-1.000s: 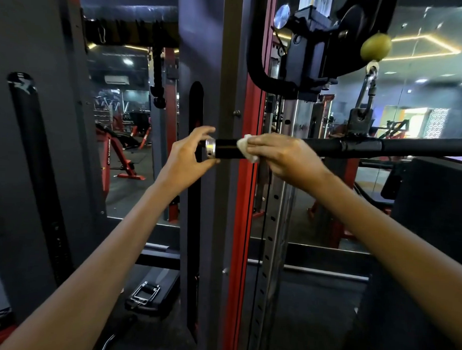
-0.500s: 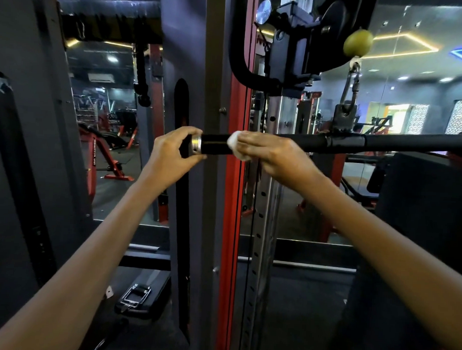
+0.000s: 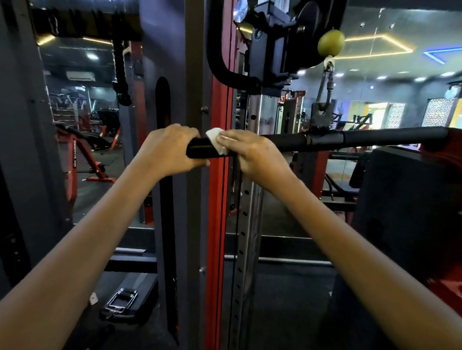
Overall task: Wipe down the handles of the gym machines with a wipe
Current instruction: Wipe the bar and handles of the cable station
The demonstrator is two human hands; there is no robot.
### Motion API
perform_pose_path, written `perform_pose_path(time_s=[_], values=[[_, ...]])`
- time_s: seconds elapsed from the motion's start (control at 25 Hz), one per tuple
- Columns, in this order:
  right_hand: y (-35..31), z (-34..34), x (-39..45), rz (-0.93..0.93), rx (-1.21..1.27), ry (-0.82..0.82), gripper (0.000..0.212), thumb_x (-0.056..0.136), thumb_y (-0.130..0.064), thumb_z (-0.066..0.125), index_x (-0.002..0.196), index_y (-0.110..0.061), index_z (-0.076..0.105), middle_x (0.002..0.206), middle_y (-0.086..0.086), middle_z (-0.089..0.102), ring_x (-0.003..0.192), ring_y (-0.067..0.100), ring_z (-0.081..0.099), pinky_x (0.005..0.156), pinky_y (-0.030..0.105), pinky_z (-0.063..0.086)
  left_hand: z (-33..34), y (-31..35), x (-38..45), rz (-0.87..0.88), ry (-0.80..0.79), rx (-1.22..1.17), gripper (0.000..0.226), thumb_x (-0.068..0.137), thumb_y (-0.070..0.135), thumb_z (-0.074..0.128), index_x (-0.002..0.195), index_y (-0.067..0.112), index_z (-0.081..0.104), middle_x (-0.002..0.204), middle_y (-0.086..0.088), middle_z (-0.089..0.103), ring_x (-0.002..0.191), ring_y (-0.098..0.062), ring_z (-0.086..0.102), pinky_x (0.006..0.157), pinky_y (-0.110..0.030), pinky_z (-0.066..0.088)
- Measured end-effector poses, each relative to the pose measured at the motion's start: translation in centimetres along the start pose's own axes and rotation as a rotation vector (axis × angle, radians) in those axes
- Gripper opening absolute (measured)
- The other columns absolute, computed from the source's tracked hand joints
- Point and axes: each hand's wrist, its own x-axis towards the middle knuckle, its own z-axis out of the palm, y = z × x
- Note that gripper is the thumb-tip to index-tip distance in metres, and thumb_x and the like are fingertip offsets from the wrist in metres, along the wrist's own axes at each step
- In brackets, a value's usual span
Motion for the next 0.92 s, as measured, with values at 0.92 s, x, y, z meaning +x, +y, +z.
perform_pose_path(time_s=[0.92], values=[[4.3, 1.1, -7.0, 0.296, -0.263, 0.530, 0.030, 0.085, -0.004, 0.045, 0.105, 0.002, 0.067, 0.106, 0.015, 0.068, 0.100, 0.024, 0.059, 0.089, 0.028, 0.047, 3.2, 0.6, -1.6, 0.062, 0.022, -0.480, 0.045, 0.078, 0.059, 0.051, 0.102, 0.022, 0.058, 0.083, 0.013, 0.057, 0.077, 0.000, 0.057, 0.066, -0.017, 0.045]])
